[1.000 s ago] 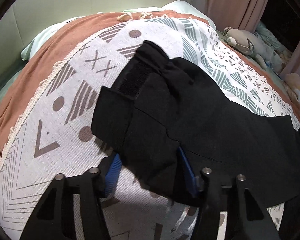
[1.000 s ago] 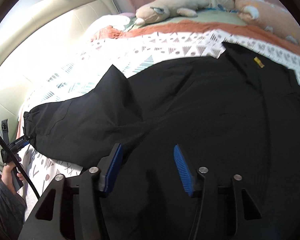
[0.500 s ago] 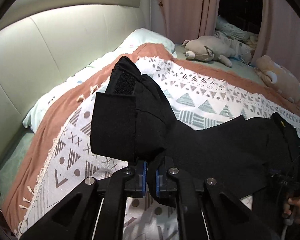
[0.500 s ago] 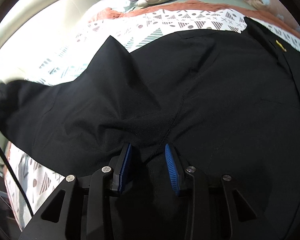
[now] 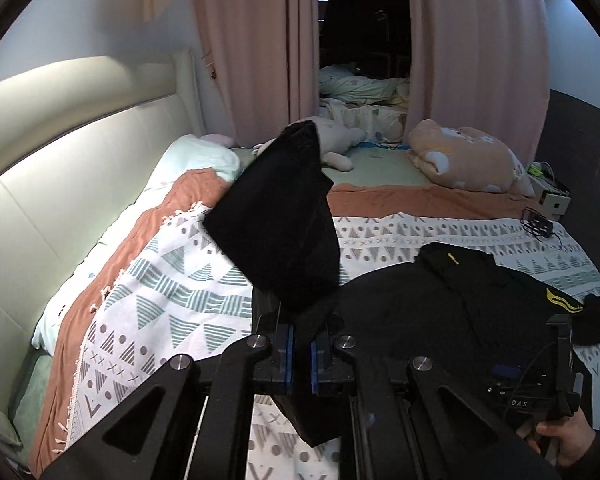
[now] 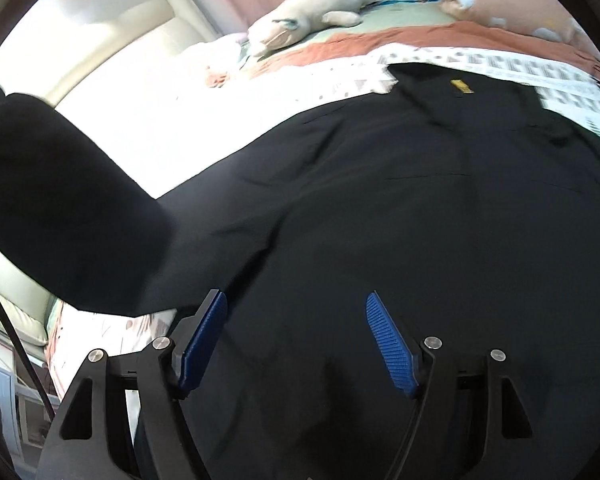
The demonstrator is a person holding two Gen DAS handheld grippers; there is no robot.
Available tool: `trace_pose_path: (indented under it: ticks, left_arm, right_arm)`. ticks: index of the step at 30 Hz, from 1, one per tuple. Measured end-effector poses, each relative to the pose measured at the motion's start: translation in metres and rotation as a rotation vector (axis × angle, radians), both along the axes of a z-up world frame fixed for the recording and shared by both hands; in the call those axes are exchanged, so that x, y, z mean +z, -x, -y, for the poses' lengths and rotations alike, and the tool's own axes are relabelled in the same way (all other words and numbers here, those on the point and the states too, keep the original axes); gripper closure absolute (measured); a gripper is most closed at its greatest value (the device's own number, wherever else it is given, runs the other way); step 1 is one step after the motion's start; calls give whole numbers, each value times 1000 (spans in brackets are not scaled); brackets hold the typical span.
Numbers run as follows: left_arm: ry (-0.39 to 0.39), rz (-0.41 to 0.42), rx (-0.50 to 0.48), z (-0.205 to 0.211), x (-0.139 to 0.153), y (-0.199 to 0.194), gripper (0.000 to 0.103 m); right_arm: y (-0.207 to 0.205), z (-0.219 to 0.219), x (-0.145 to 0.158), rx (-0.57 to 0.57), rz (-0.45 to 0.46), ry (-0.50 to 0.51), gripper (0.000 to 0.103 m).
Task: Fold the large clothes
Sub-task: 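Lift the sleeve with the left tool, lay it across the jacket body, release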
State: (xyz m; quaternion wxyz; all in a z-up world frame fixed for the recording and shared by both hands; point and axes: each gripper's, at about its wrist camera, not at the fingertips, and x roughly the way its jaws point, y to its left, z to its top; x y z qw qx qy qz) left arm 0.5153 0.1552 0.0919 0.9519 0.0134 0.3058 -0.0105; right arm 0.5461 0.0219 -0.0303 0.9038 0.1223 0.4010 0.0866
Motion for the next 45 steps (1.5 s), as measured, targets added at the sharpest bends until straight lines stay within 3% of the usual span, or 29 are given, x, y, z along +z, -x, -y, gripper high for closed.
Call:
trace_pose_path:
  ticks: [5,11,20,27,33,40,41,43,44,45]
  left_arm:
    - [-39,9,-86,68,15,0,96]
    - [-31,13,-167,142,26,-4,96]
    - [73,-41,-322,242,4,-30,96]
    - [138,-115,-396,314,-42,-58,96]
    - [222,-195,-412,338,-96,-74,96]
    - [301,-397,-403,360,-174,-85,95]
    - [312,-415,-389,361,-183,-86,88]
    - [332,-444,-370,360,-196,-85,49]
    - [325,-448,-358,358,-199,-84,8]
    - [330,-445,-354,355,-201,-83,0]
  right_arm:
    - [43,57,23,-62,30,2,32]
    - [84,127,42,-152,60,-23,32]
    - [135,200,50,-270,99,-101,32]
    - [146,247,44,-315,116,-146,32]
    - [144,276,30,-359,106,-183,32]
    - [136,294,11,-386,84,-217,32]
    - [135,296,8,-391,79,-220,32]
    - [132,299,4,-399,70,-221,32]
    - [132,299,4,-400,68,-223,32]
    - [131,299,3,-402,64,-223,32]
